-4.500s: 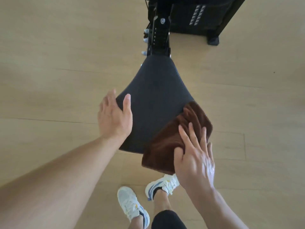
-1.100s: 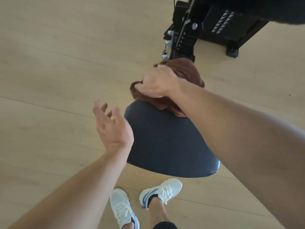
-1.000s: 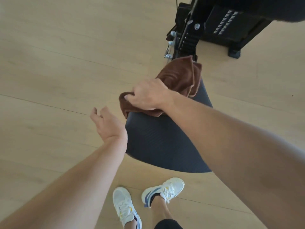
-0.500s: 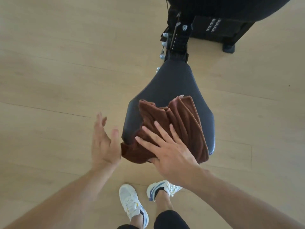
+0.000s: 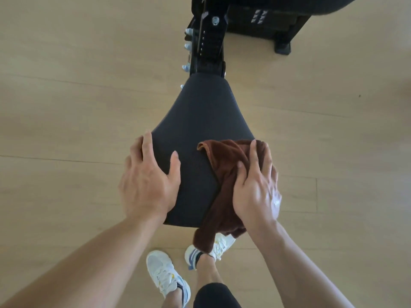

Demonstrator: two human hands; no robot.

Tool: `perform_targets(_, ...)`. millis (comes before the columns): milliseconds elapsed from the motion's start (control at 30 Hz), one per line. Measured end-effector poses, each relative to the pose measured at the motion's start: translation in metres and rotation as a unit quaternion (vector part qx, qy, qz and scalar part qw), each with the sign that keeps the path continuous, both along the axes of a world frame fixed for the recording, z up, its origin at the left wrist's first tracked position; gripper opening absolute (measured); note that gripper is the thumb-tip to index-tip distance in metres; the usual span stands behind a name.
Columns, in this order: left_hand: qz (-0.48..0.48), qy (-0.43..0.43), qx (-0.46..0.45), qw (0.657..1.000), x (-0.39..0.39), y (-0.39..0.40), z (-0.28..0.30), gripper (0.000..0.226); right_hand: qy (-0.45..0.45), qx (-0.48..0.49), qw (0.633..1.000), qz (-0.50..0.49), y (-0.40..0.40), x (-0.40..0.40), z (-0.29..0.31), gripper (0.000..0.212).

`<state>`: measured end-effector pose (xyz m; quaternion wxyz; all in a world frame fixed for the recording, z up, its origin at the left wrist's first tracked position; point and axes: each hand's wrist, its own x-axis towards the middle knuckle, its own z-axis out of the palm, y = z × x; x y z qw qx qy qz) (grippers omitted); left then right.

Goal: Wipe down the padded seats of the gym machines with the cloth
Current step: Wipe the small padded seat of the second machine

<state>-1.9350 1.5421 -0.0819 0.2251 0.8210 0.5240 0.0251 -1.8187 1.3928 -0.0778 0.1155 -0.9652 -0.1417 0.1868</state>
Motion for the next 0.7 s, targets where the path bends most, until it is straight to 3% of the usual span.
perform_targets(200,0.011,0.006,-0.012,1.0,0.001,0.002,0.001,0.07,0.016,0.002,0.997,-0.07,0.058,0.062,-0.002,0.043)
perform_targets(400,0.029,0.0,-0.012,1.0,0.002,0.001,-0.003,0.073,-0.016,0.088,0.996,-0.01,0.154,0.103,-0.014,0.04)
perform_targets(500,0.041,-0.026,-0.012,0.999,0.001,0.002,-0.002,0.072,-0.068,0.105,0.989,0.074,0.186,0.103,-0.02,0.04)
perform_targets(600,0.12,-0.134,-0.025,0.983,-0.006,0.0,-0.001,0.067,-0.064,0.021,0.969,0.237,0.213,0.087,-0.026,0.048)
perform_targets(700,0.297,-0.283,-0.072,0.909,-0.01,0.011,-0.009,0.061,-0.038,-0.047,0.915,0.398,0.221,0.051,-0.026,0.054)
